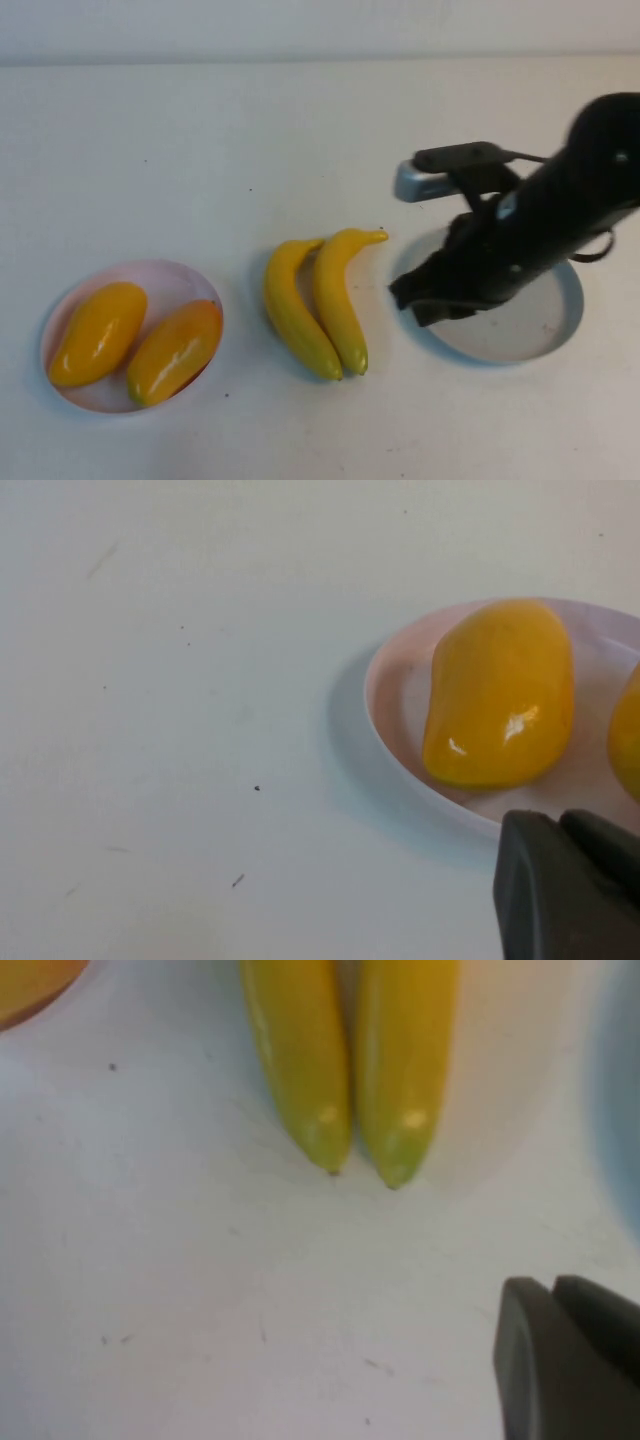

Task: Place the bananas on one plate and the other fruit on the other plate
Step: Put another type of fruit in the right plate

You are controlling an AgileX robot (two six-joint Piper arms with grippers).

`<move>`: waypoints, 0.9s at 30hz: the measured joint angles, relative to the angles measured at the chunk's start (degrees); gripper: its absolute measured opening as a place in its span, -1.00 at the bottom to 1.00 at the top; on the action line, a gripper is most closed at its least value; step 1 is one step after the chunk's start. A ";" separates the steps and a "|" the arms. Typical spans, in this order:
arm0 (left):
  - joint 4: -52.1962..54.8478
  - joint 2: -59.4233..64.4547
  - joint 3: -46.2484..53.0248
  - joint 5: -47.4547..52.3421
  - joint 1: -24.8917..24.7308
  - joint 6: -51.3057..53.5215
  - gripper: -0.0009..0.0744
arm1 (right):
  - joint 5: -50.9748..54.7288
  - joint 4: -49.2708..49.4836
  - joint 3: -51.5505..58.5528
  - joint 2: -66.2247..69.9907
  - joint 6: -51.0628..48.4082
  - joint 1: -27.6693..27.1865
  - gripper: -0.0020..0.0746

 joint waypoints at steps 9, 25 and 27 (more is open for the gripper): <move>0.00 0.00 0.00 0.00 0.00 0.00 -0.97 | 8.02 -3.17 -21.92 19.40 7.94 5.79 -0.22; 0.00 0.00 0.00 0.00 0.00 0.00 -0.97 | 12.30 -8.49 -37.85 34.44 16.59 5.79 0.16; 0.00 0.00 0.00 0.00 0.00 0.00 -0.97 | 11.91 -8.38 -37.97 34.66 16.59 5.86 0.16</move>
